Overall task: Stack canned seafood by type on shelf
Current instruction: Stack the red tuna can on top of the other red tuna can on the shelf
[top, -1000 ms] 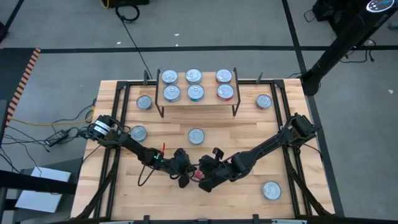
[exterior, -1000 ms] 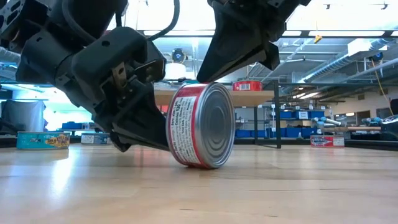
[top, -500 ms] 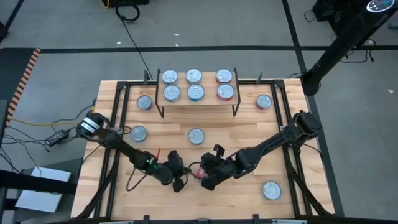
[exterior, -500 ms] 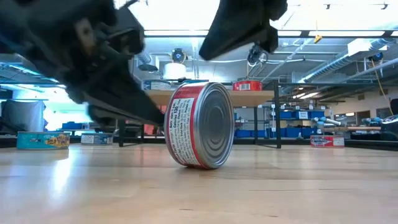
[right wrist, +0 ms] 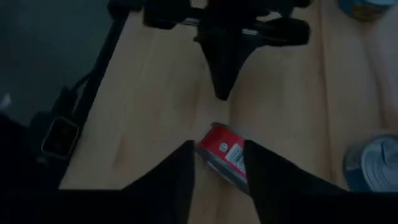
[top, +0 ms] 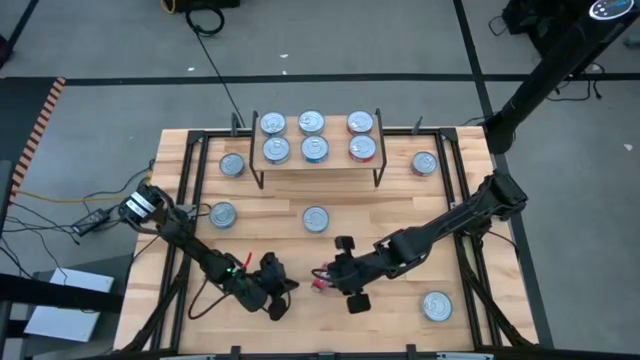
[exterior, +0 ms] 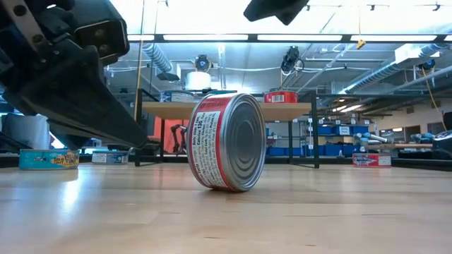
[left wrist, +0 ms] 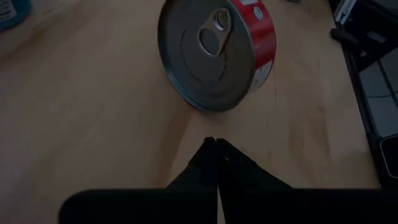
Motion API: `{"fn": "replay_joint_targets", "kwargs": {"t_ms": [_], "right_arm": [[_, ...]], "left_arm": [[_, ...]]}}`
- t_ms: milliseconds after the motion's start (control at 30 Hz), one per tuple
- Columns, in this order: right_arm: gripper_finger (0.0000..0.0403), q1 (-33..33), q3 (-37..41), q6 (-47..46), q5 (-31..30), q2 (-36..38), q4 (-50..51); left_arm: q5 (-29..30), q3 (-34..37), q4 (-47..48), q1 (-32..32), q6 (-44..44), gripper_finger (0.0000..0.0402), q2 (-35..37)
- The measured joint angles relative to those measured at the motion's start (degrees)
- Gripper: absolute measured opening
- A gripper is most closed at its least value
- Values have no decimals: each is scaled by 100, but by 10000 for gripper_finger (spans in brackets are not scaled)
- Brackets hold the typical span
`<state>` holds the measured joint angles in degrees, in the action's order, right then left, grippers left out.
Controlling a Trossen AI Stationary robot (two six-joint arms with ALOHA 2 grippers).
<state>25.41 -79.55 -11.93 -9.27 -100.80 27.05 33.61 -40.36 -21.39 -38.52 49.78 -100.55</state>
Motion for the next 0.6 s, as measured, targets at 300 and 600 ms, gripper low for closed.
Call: {"fn": "replay_joint_targets", "kwargs": {"t_ms": [300, 600], "right_arm": [[228, -189, 4, 1137, 470, -409, -54], [274, -508, 3, 1908, 756, -507, -204]], "left_arm": [[-67, -2, -4, 4, 4, 0, 0], [-131, -2, 20, 4, 15, 2, -4]]}}
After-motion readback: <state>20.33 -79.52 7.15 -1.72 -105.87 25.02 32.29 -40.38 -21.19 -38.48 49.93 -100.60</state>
